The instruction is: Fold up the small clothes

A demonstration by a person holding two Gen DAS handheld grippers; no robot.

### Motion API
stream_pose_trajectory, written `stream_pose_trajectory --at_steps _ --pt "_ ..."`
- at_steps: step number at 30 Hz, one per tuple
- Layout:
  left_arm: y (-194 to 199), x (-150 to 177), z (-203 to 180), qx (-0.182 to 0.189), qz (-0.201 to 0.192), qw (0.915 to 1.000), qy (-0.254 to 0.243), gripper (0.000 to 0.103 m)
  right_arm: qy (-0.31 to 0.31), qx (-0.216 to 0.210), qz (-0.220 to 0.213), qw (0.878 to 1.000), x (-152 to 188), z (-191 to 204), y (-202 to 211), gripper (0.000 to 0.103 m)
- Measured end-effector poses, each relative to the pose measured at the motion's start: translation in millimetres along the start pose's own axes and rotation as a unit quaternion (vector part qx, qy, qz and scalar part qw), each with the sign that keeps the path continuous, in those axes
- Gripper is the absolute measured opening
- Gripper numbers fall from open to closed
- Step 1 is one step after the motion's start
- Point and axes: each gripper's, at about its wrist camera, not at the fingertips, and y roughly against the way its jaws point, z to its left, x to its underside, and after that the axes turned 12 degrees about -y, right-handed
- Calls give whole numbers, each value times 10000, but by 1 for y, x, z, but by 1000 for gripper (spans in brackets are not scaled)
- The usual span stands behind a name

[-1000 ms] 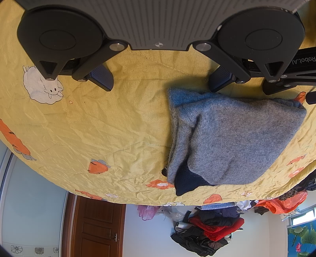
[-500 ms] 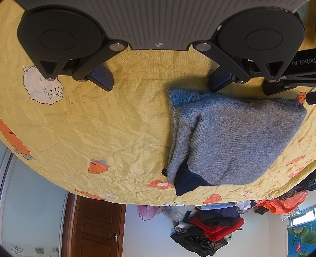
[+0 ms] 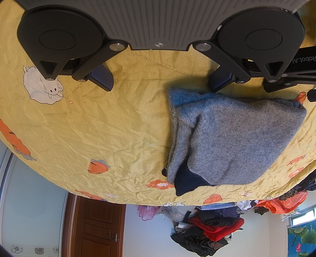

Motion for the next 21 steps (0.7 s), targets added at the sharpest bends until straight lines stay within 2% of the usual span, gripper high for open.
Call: stream_pose_trajectory --at_steps 9,16,18,21 --pt "1 0 -2 -61 17 10000 61 103 0 -1 2 10000 0 0 0 103" --pt "10 -6 1 -12 264 9989 388 103 104 -60 164 9998 -2 -1 11 102" --pt "20 -7 3 -25 105 9989 448 103 81 -166 110 9998 -4 -6 26 102" --pt "37 -9 -1 -365 -190 9986 338 103 80 -350 64 9993 -10 -9 45 103"
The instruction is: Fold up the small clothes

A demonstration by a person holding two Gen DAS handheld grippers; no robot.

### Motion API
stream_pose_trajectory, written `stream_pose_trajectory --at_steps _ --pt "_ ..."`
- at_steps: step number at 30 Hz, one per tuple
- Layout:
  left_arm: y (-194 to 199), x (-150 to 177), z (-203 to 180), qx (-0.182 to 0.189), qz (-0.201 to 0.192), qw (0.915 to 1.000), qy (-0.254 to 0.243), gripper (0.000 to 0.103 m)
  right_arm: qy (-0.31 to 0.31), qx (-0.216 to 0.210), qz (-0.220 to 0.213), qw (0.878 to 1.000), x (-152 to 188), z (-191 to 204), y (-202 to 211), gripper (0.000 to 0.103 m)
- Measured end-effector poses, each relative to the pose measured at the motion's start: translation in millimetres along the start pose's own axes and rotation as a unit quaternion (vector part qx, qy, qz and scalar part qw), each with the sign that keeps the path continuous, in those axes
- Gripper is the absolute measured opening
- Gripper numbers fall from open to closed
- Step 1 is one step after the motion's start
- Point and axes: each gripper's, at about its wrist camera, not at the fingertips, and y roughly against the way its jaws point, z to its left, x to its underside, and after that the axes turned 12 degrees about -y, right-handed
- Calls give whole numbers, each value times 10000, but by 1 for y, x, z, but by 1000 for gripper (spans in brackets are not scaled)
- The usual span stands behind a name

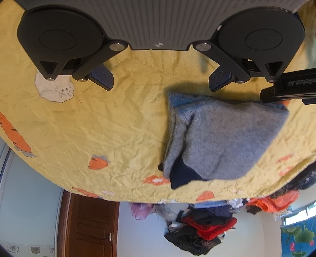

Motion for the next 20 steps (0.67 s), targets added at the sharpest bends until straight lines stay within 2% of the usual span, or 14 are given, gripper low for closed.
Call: stream_pose_trajectory --at_steps 4,6,9,14,20 --pt "15 -11 0 270 84 9995 -163 103 18 -156 124 9998 -13 -1 8 103" --pt "22 -14 1 203 39 9992 -336 103 -48 -235 136 9996 -21 -4 8 103" --pt "24 -17 9 187 279 9984 -464 103 -211 -249 199 9993 -34 -11 2 103" --pt "27 -15 39 -11 368 9992 -168 103 -485 -443 390 9971 -50 -25 -11 103" --pt "41 -23 68 -238 102 9995 155 103 -519 -485 377 9968 -69 -34 -24 103"
